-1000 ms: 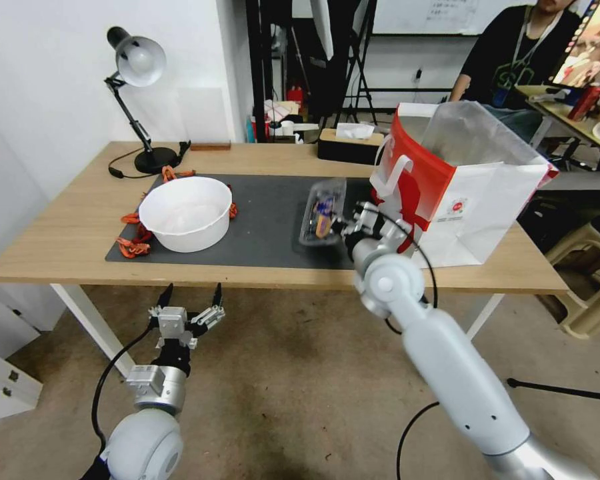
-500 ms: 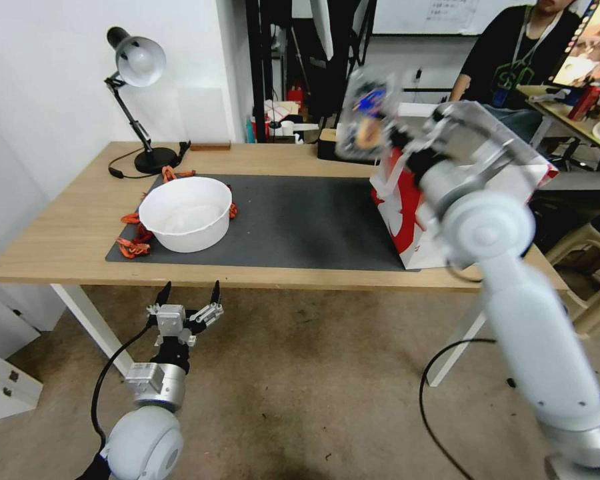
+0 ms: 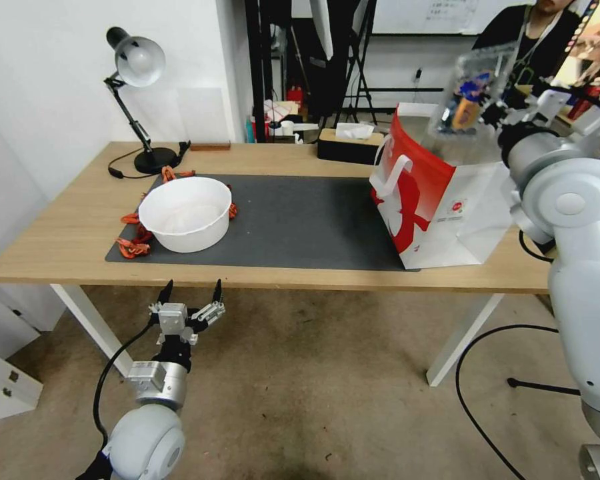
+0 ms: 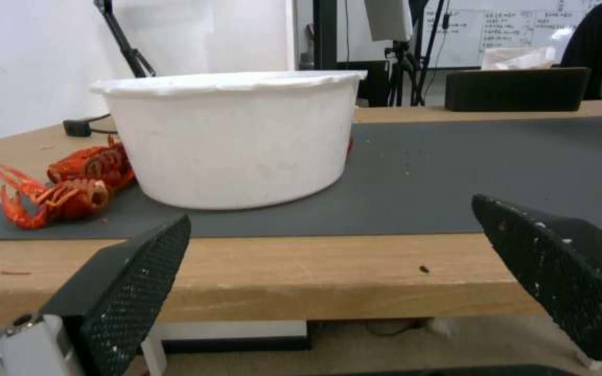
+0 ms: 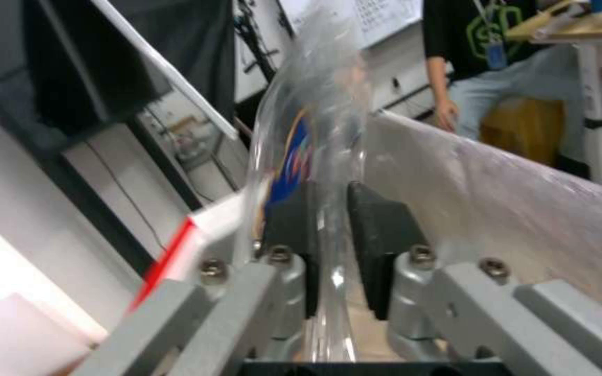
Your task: Close the takeout container lid, then place the container into the takeout bag.
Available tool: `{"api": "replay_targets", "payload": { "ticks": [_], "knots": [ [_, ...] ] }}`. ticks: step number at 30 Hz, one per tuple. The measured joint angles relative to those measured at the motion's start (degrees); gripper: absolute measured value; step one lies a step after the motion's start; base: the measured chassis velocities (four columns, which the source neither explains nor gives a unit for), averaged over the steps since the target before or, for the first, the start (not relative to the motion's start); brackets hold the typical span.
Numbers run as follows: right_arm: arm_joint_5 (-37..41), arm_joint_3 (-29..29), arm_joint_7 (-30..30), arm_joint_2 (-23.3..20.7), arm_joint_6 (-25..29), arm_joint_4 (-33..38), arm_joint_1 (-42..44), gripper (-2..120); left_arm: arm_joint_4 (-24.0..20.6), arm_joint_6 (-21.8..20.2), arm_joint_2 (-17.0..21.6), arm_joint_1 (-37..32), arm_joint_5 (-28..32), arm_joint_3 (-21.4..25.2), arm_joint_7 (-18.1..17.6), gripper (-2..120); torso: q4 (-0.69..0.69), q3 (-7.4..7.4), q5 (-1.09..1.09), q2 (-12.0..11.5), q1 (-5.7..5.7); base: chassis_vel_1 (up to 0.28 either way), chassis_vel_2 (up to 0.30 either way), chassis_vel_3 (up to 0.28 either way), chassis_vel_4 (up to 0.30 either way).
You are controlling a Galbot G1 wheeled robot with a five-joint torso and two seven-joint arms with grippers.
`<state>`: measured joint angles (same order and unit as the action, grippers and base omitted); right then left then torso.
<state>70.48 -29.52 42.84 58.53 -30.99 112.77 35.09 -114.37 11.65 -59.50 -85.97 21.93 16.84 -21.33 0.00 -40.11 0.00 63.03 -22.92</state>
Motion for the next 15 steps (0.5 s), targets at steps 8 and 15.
{"api": "replay_targets", "payload": {
  "ticks": [8,15],
  "knots": [
    [-1.04,-0.85,0.93,0.00,-1.91,-0.27,1.47,38,-0.03,-0.20,0.30,0.35,0.10,-0.13,-0.03,100,0.00,0.00,0.00,0.00,0.00,0.000,0.000,0.000,0.000],
    [-1.85,-1.01,-3.98,0.03,2.95,0.64,1.84,66,-0.36,-0.21,0.09,-0.10,0.10,-0.04,-0.05,100,0.00,0.00,0.00,0.00,0.00,0.000,0.000,0.000,0.000]
  ]
}}
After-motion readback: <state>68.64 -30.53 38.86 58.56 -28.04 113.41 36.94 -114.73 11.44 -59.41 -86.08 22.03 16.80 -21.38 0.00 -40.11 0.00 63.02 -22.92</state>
